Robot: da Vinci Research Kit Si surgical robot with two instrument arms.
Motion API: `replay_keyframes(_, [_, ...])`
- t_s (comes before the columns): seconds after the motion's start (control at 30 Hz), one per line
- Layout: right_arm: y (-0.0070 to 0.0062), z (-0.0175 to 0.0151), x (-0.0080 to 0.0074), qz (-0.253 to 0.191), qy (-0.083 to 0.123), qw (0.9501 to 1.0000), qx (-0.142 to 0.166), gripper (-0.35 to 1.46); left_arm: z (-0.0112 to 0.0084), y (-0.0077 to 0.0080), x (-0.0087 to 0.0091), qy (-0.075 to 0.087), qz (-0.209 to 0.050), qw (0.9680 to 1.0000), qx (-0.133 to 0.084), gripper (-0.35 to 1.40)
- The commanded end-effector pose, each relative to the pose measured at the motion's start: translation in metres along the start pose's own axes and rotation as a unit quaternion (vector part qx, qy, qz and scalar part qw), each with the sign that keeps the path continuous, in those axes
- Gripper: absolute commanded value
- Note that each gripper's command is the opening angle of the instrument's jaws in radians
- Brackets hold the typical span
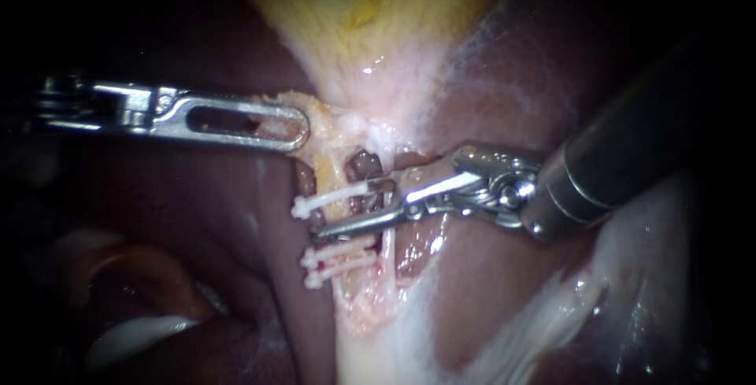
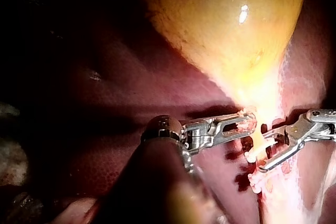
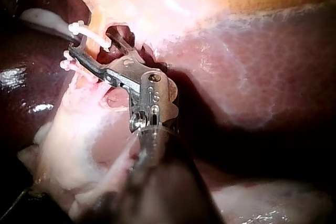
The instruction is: Going back third clip left tube
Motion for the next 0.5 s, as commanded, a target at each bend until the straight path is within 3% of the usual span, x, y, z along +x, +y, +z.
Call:
replay_keyframes(0.03, [0.0001,-0.0001,0.0000,-0.008,-0.001,1.0000,0.001,0.50,-0.0001,0.0000,0.0000,0.000,0.000,1.0000,0.000,-0.35])
replay_keyframes(0.3, [0.0000,-0.0014,-0.0001,-0.062,0.002,0.9980,-0.013,0.50,-0.0003,0.0000,0.0000,0.001,0.000,1.0000,0.000,-0.35])
replay_keyframes(0.5, [-0.0003,-0.0028,-0.0002,-0.111,0.002,0.9933,-0.031,0.50,-0.0004,0.0001,0.0001,0.001,0.000,1.0000,0.001,-0.35])
